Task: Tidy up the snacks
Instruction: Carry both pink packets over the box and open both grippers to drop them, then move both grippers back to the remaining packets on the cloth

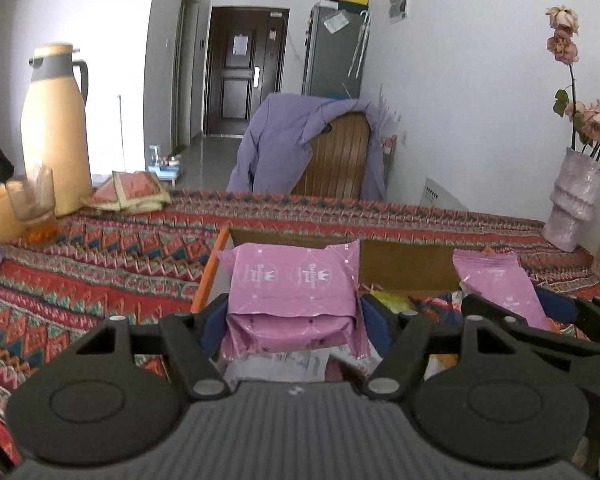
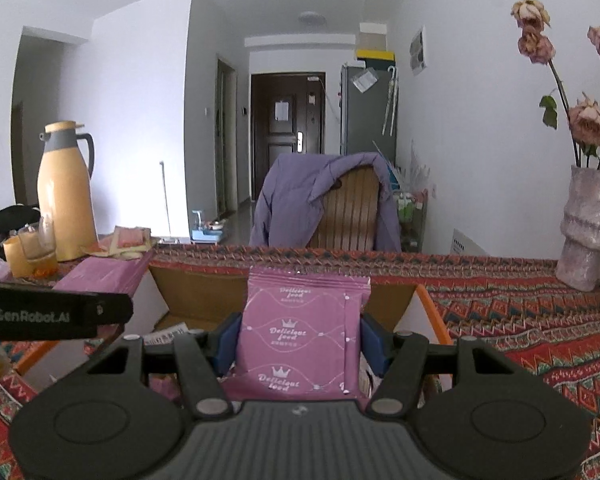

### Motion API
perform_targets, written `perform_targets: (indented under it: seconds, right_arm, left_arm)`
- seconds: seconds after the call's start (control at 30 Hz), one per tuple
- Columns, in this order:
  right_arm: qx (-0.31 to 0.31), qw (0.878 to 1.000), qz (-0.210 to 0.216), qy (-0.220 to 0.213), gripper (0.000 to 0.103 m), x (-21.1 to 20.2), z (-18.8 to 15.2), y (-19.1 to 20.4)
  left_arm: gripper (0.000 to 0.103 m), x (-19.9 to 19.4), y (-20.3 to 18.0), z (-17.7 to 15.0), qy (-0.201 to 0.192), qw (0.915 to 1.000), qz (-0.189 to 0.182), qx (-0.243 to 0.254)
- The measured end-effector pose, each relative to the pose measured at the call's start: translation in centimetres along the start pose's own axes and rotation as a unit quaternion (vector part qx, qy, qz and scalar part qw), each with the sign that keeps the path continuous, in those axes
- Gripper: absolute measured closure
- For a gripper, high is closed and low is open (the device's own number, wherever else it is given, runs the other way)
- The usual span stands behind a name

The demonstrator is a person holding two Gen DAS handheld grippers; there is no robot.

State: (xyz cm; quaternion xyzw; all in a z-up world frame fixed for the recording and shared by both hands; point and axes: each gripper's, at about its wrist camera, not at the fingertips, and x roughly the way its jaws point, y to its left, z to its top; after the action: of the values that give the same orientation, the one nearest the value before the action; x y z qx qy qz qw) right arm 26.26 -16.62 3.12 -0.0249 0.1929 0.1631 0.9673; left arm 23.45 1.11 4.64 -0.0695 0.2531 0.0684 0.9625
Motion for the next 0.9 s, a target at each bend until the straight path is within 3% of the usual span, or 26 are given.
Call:
perform_targets:
  seconds: [0.13,0.2,0.23,0.27,0.3,0.37,0.7,0.9]
  right_arm:
    - [0.001,1.0,0.005,0.012,0.041,0.1,-0.4,-0.2]
    - [0.005,1.0,0.007,0.01,0.034,-0.3,-0.5,-0.5]
    - [0.009,1.0,0.011,0.009,0.024,-0.6,-0.6,-0.7]
    - [0.014,1.0,0.015,0.007,0.012,-1.0,-0.6,-1.0]
    - [0.018,1.0,0.017,0.002,0.007,-1.4,-0.6,-1.2]
    - [0.027,1.0,0.014,-0.006,0.001,-2.3,-0.6,-1.9]
    - [0.041,0.999,0.001,-0.005,0.0,-5.1,-0.2,-3.2]
    - [0.064,0.997,-0.017,-0.044,0.0,-7.9,1.0,-2.5]
  left_arm:
    - [0.026,0.1,0.4,-0.2,0.004,0.9999,-0.006,-0.008]
    - [0.019,-0.2,0.6,-0.1,-0.004,0.9999,-0.007,-0.01]
    - [0.017,-0.4,0.8,0.0,-0.009,0.9998,-0.01,-0.011]
    - [0.009,-0.7,1.0,0.0,-0.013,0.9997,-0.014,-0.012]
    - [0.0,-1.1,1.1,0.0,-0.02,0.9996,-0.015,-0.016]
    - [0.0,-1.9,1.6,-0.1,-0.036,0.9989,-0.018,-0.024]
    - [0.0,-6.1,3.3,-1.2,-0.052,0.998,-0.018,-0.032]
    - [0.0,-8.6,4.3,-2.2,-0.043,0.9987,0.002,-0.027]
